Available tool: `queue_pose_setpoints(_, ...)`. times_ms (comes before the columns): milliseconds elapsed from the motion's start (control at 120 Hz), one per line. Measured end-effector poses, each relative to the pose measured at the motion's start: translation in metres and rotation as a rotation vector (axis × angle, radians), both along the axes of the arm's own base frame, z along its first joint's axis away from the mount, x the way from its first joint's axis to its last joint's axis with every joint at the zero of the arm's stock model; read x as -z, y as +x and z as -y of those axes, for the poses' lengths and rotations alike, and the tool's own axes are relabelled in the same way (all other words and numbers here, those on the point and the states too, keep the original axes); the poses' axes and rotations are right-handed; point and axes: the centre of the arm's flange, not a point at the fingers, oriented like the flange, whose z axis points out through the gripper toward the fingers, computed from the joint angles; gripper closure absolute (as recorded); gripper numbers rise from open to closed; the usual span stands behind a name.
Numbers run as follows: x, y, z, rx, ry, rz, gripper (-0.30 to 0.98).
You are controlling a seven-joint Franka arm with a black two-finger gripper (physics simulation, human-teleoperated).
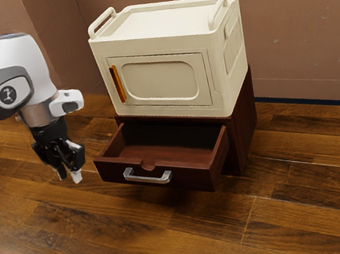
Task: Push the drawer handle with one arm to close the drawer
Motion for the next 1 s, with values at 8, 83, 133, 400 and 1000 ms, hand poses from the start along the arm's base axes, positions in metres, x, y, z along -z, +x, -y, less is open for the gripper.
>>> queue_pose_setpoints(8, 0.004, 0.000, 0.002, -0.001, 0.001, 0.001, 0.52)
queue_pose_setpoints(83, 0.038, 0.011, 0.015, -0.019, 0.018, 0.010, 0.62)
queue_pose_setpoints(133, 0.055, 0.020, 0.024, -0.028, 0.024, 0.026, 0.66)
queue_pose_setpoints(400, 0.097, 0.043, 0.056, -0.096, 0.012, 0.090, 0.76)
queue_pose_setpoints(1000, 0.096, 0.080, 0.119, 0.001, 0.016, 0.178, 0.78)
